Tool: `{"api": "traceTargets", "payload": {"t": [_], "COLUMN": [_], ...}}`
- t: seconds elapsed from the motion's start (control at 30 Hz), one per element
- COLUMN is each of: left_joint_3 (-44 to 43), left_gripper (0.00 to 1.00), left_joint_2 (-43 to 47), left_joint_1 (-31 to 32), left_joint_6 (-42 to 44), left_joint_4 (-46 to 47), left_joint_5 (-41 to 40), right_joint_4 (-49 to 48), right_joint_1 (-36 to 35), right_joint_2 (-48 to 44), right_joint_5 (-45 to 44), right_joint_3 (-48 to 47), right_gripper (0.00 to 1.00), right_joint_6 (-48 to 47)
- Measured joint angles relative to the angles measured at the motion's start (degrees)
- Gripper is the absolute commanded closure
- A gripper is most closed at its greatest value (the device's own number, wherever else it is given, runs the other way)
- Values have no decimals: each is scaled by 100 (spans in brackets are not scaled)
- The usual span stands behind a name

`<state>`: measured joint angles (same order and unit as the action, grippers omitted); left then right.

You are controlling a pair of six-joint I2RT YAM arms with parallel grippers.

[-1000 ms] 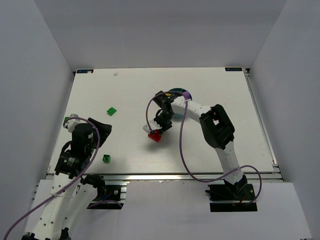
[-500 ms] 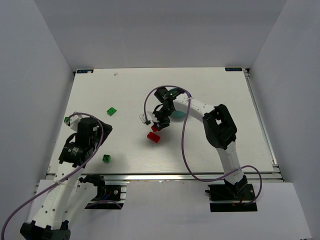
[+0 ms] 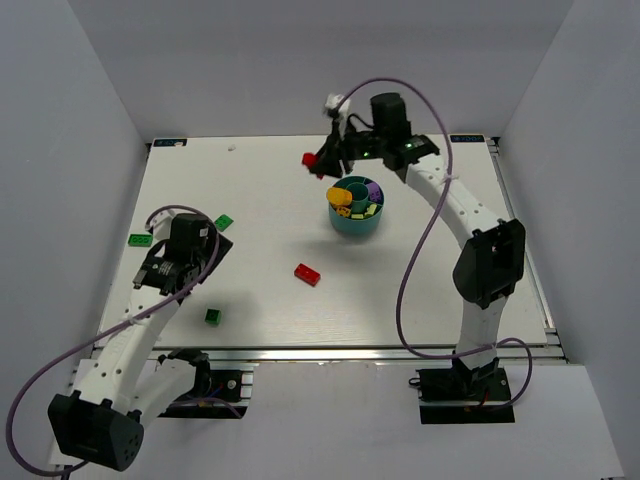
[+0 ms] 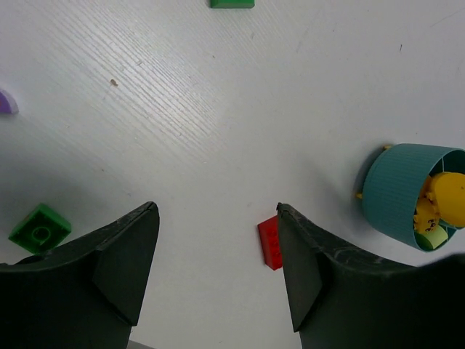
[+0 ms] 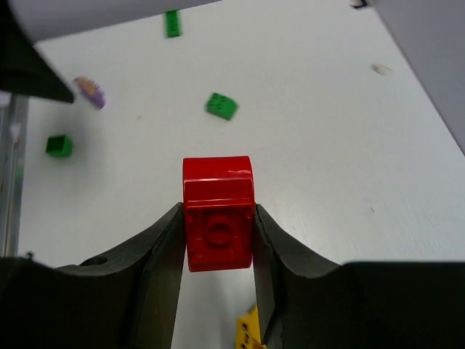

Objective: Sort the legos into containers by color

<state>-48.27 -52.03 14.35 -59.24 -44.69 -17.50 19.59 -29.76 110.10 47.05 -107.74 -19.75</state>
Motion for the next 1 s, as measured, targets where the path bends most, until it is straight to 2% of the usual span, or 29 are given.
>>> {"api": "traceTargets", "payload": {"t": [0.17, 0.3, 0.57, 0.8, 1.0], "left_joint_3": [-20, -20, -24, 2, 328], "left_gripper": [24, 24, 24, 24, 24], "left_joint_2": [-234, -339, -422, -435, -140], "left_joint_1": [-76, -162, -332, -354, -354], "left_joint_6": [98, 155, 177, -4, -254], "left_joint_4": [238, 372, 407, 505, 645], "left_joint_5": [74, 142, 195, 229, 319], "right_joint_4": [-656, -802, -990, -345, -11], "right_joint_1": [999, 1517, 1703, 1685, 1685], "right_joint_2": [330, 686, 1300, 1821, 1832], "right_joint_5": [-127, 131, 671, 428, 313], "right_joint_3": [-17, -15, -216, -951, -938], "right_gripper": [100, 100, 100, 100, 100], "right_joint_6": [1233, 1338, 1003, 162, -404]}}
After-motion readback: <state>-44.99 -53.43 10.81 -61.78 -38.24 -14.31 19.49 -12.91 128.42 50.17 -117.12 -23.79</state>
